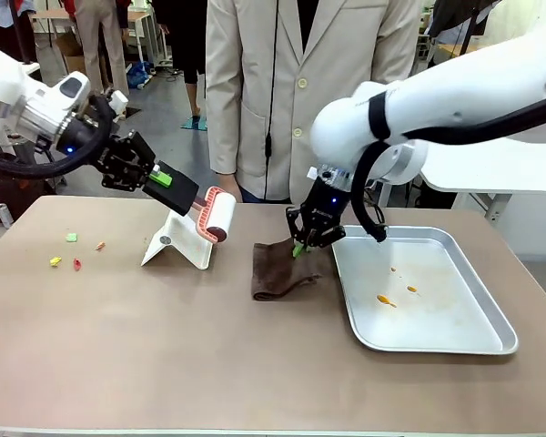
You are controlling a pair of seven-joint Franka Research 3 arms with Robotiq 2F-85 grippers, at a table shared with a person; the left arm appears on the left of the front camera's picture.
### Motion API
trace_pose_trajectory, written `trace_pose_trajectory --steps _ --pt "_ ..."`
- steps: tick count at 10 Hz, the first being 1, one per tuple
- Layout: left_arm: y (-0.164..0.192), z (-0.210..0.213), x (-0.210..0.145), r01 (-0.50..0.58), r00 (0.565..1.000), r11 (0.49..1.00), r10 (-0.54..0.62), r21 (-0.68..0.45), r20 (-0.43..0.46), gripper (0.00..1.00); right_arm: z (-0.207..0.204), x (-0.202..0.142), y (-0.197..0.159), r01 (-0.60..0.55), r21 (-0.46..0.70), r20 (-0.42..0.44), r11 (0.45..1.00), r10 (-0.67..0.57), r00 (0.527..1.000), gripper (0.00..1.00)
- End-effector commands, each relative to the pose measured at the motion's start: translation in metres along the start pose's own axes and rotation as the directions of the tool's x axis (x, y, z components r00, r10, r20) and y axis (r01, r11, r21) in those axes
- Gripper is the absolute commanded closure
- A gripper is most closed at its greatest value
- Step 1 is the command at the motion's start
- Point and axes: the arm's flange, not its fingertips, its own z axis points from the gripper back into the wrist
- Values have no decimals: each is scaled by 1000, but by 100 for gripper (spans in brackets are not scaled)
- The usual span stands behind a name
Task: Clean the surface of the table.
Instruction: Hold the Lint Roller with your left hand and the towel with your right hand.
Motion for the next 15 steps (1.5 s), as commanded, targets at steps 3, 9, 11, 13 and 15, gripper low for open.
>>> trace_pose_trajectory --steps 3,9,11,13,15 --pt "19 62 -17 -73 994 976 54 -207 -93 100 31 -47 -48 -253 400 6 881 273 962 100" --pt "72 175 -111 12 991 893 50 -449 125 100 83 -121 -154 -385 739 151 553 421 894 100" --pt "88 203 -150 14 988 895 57 -446 146 100 104 -143 -196 -314 827 163 467 336 928 100" --pt "117 226 -181 -1 990 889 66 -458 124 100 126 -161 -250 -307 894 227 327 261 938 100" --pt "145 244 -196 -55 985 883 125 -466 121 100 148 -174 -294 -325 897 303 298 118 946 100"
